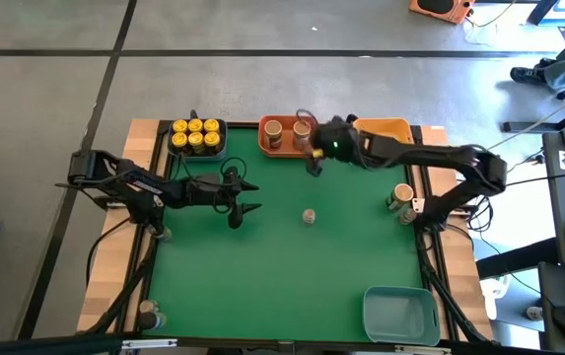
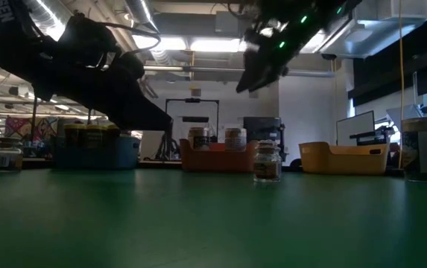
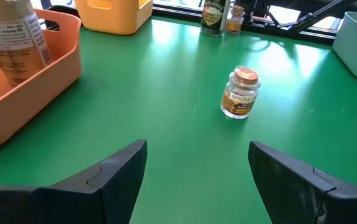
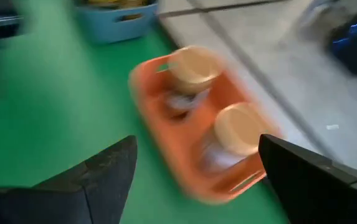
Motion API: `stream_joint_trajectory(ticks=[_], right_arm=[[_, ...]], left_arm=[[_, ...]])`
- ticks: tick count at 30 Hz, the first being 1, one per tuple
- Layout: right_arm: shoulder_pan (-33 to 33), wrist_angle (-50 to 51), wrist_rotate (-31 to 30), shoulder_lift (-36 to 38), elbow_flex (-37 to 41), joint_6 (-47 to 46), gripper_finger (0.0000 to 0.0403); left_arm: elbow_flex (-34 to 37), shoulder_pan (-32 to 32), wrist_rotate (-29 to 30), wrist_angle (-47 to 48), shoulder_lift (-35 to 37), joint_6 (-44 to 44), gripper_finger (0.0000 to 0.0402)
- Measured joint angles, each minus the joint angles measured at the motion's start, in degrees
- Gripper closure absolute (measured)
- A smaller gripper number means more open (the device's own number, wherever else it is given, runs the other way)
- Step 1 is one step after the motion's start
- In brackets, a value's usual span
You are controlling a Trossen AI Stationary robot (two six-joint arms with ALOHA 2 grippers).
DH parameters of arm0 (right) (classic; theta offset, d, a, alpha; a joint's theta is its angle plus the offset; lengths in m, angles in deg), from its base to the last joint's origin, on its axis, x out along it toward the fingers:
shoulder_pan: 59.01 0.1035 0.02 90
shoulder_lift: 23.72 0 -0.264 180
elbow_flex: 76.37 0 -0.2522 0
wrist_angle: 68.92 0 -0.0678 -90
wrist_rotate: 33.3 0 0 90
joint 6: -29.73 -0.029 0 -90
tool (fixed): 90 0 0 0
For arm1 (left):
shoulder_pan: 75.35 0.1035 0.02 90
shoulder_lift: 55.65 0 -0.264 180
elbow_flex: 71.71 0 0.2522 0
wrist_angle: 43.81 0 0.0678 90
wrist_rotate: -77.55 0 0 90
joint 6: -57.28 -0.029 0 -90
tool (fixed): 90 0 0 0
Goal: Sort spices by type
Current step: Put the brown seasoning bottle into the yellow bin
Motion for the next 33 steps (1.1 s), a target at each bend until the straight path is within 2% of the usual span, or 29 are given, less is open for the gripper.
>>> stream_joint_trajectory(ticks=[6, 9, 12, 16, 26, 33], right_arm=[[10.85, 13.48, 8.35, 3.36, -0.02, -7.32, 0.0068], [16.3, 18.17, 7.91, 3.36, 0.61, -10.27, 0.0068], [21.08, 17.34, 5.52, 3.33, 3.94, -12.36, 0.0068], [24.78, 11.77, 0.07, 3.27, 9.13, -14.26, 0.0068], [25.25, -11.83, -0.13, 3.23, 22.92, -17.33, 0.0068], [25.23, -20.79, -1.07, 1.47, 27.72, -18.67, 0.0068]], left_arm=[[0.0, -1.62, -0.87, -0.04, 0.0, -2.03, 0.0123], [-0.97, -2.7, -0.9, -0.04, -0.02, -2.35, 0.0123], [-2.62, -3.68, -0.89, -0.09, -0.02, -0.42, 0.0123], [-4.1, -5.04, -0.9, 0.0, -0.02, -0.04, 0.0123], [-4.33, -6.76, -0.87, 0.79, -0.02, 0.13, 0.0123], [-4.33, -6.76, -0.87, 0.79, -0.02, 0.19, 0.0123]])
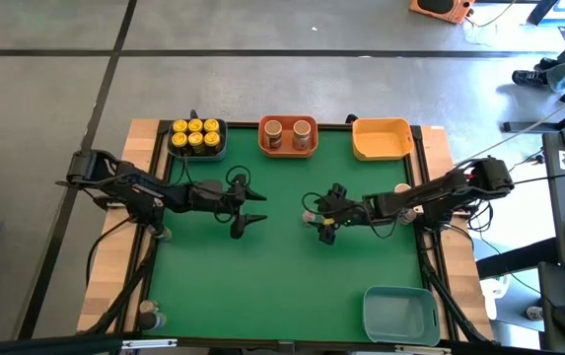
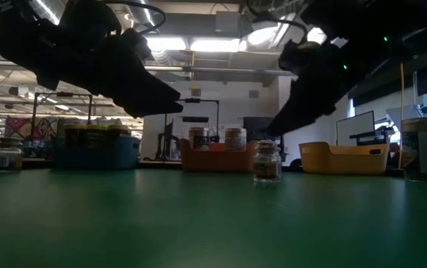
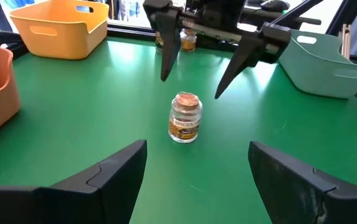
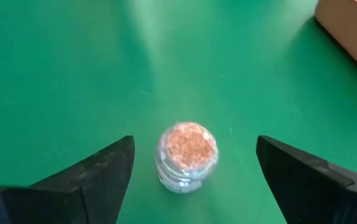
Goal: Sort spices by type
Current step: Put the brown seasoning bottle into the yellow bin
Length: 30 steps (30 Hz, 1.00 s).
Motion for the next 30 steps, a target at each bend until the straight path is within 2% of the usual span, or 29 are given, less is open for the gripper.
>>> stream_joint_trajectory(ticks=[8, 12, 15, 23, 30], right_arm=[[0.0, -6.2, -0.21, -6.41, 0.06, 0.28, 0.0068], [0.0, -7.52, -2.22, -7.97, 0.06, 0.3, 0.0076], [-0.42, -7.02, -2.42, -8.31, 0.06, 0.32, 0.0106], [-1.57, -7.19, -1.58, -8.29, 0.04, 0.98, 0.0222], [-1.57, -6.94, -2.03, -7.93, 0.02, 1.39, 0.0223]], left_arm=[[0.0, 0.0, 0.1, 0.33, 0.0, 0.04, 0.0123], [0.0, 0.02, 0.24, 0.44, 0.0, 0.07, 0.0123], [0.0, 0.02, 0.33, 0.89, 0.0, 0.0, 0.0123], [0.0, 0.07, 0.52, 1.2, 0.0, -0.02, 0.0123], [0.0, 0.07, 0.52, 1.25, 0.0, 0.04, 0.0123]])
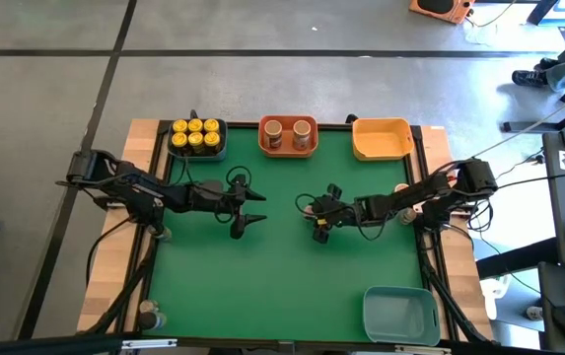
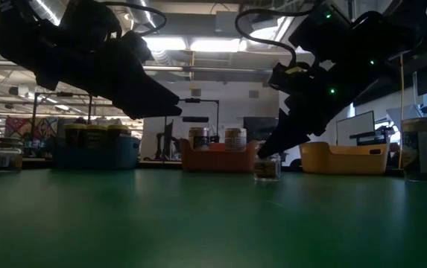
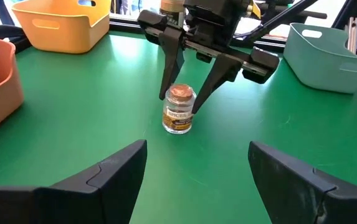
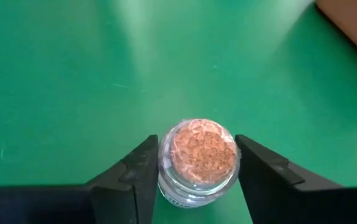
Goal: Sort spices by type
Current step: Put the brown seasoning bottle into the yellow bin
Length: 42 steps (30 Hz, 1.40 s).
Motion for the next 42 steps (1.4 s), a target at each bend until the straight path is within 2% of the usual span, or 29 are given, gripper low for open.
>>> stream_joint_trajectory(ticks=[7, 12, 20, 32, 42], right_arm=[[-0.87, 3.16, -0.42, 5.36, -2.88, 0.06, 0.0217], [-3.42, 14.59, -8.62, 11.04, -5.7, 1.49, 0.0221], [-12.71, 24.22, -18.46, 19.25, -5.99, -1.32, 0.0218], [-32.79, 27.03, -18.65, 20.08, -4.43, -1.86, 0.0218], [-40.14, 26.65, -16.37, 20.08, 1.02, -5.4, 0.0217]], left_arm=[[0.0, 0.0, -0.02, 0.12, 0.0, 0.5, 0.0123], [0.0, 0.0, -0.02, 0.13, 0.0, 0.76, 0.0123], [0.02, -0.01, -0.02, 0.19, 0.0, 0.76, 0.0123], [0.04, 0.0, -0.04, 0.2, 0.0, 0.74, 0.0123], [0.04, 0.0, -0.04, 0.19, 0.0, 0.15, 0.0123]])
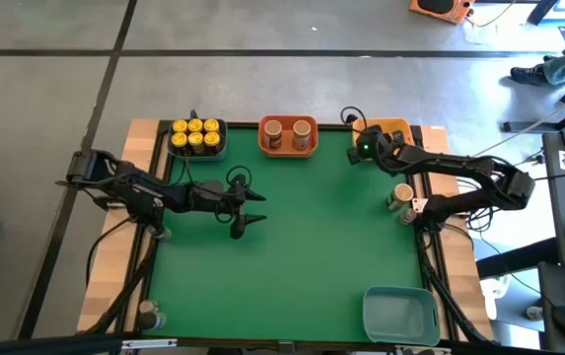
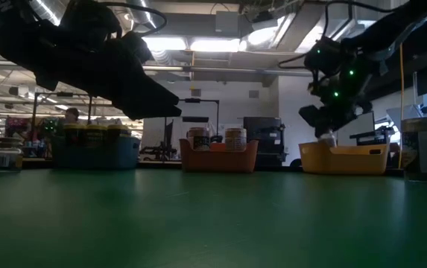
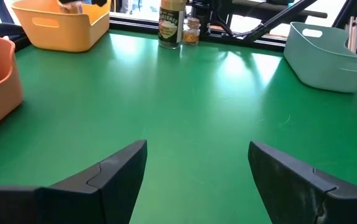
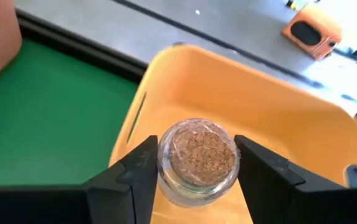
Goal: Sort spices by type
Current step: Put the brown seasoning bottle into the yellow bin
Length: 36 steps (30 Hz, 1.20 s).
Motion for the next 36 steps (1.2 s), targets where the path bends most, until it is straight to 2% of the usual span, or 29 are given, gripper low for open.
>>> stream_joint_trajectory(ticks=[10, 21, 36], right_arm=[[-5.13, -6.27, 7.58, -0.02, 3.95, -0.66, 0.0218], [-9.32, -5.91, 11.75, -3.17, 4.12, -2.16, 0.0218], [-9.3, -6.3, 12.75, -4.76, 4.12, -0.91, 0.0193]], left_arm=[[0.0, 0.0, 0.01, -0.02, 0.0, -0.69, 0.0123], [0.0, 0.0, 0.0, -0.02, 0.0, -0.63, 0.0123], [0.0, 0.0, 0.0, -0.02, 0.0, -0.85, 0.0123]])
